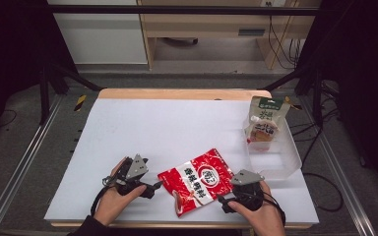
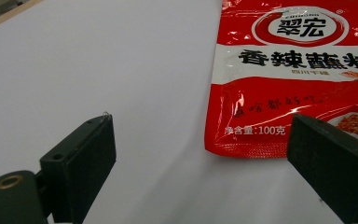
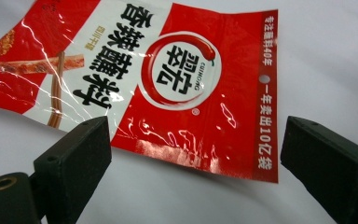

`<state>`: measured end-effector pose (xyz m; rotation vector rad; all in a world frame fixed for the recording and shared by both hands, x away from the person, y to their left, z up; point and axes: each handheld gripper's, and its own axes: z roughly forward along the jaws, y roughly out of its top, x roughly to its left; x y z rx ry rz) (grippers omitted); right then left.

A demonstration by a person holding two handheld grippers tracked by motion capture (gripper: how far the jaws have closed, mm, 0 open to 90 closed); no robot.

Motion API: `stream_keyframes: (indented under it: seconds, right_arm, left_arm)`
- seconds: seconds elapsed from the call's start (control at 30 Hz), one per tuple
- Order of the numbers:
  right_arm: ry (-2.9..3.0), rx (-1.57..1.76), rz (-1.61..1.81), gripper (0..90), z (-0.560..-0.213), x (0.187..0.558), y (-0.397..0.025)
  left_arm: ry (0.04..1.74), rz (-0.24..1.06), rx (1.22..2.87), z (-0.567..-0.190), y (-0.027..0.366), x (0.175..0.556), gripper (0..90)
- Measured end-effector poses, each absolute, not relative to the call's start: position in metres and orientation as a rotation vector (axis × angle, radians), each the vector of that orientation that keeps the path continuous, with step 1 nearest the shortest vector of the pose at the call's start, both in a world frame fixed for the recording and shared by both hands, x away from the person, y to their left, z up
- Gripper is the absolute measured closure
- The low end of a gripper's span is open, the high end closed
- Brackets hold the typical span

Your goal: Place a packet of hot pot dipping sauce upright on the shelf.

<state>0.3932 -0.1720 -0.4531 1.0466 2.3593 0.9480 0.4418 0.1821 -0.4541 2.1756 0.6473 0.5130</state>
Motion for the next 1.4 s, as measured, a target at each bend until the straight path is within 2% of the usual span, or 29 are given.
stream_keyframes:
  seconds: [1.4]
  right_arm:
    - [2.445,1.225,0.941,11.5,-0.476,0.406,-0.184]
  left_arm:
    - [0.64,0.494,2.183,-0.456,0.18,0.441,8.0]
